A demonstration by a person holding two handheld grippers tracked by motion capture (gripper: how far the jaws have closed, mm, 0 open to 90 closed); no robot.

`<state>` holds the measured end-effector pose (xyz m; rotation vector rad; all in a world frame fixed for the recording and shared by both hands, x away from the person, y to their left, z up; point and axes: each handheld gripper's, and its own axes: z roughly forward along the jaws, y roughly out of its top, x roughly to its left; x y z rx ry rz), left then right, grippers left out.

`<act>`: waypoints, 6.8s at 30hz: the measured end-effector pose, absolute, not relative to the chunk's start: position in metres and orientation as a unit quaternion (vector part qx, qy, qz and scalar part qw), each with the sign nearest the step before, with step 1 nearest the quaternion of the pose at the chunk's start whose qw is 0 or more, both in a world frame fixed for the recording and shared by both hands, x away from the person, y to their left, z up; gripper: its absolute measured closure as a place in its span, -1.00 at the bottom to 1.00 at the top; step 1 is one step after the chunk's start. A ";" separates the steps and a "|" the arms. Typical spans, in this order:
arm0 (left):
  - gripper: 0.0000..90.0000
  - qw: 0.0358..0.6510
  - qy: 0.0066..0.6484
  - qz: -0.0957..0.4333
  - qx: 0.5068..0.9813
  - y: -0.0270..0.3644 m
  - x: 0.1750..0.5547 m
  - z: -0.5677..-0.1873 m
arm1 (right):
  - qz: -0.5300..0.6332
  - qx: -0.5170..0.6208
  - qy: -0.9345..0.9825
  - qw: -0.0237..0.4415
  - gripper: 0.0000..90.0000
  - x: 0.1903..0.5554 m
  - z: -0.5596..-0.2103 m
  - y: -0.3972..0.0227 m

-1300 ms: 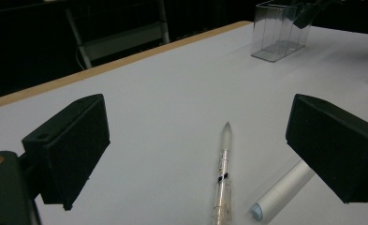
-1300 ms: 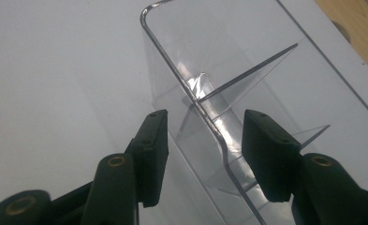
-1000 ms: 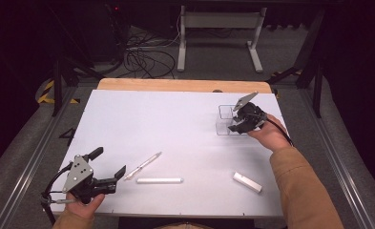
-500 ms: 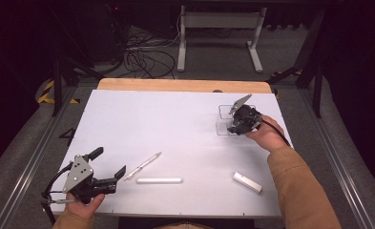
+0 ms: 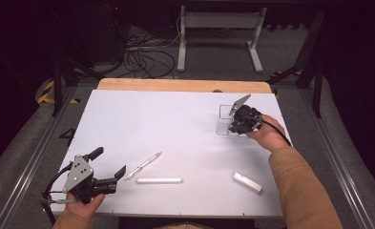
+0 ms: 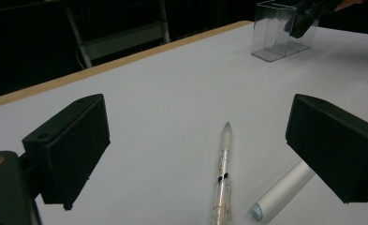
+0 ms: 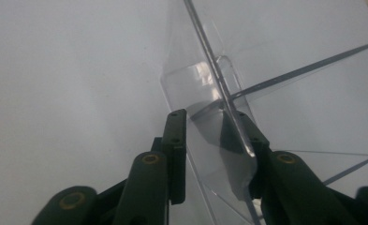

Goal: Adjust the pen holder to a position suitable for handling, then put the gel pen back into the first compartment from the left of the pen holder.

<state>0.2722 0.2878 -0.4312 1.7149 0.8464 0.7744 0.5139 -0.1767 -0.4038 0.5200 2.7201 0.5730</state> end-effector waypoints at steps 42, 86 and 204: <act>-0.84 0.514 0.352 0.320 0.714 0.288 0.272 -0.431 | 0.216 -0.024 0.974 0.060 0.93 0.425 -0.386 -0.040; -0.84 0.511 0.350 0.315 0.719 0.284 0.283 -0.429 | 0.320 0.033 0.944 0.070 -0.55 0.414 -0.359 -0.057; -0.54 0.320 0.360 0.166 0.861 0.218 0.357 -0.411 | 0.493 0.275 0.805 0.185 -0.97 0.367 -0.428 -0.244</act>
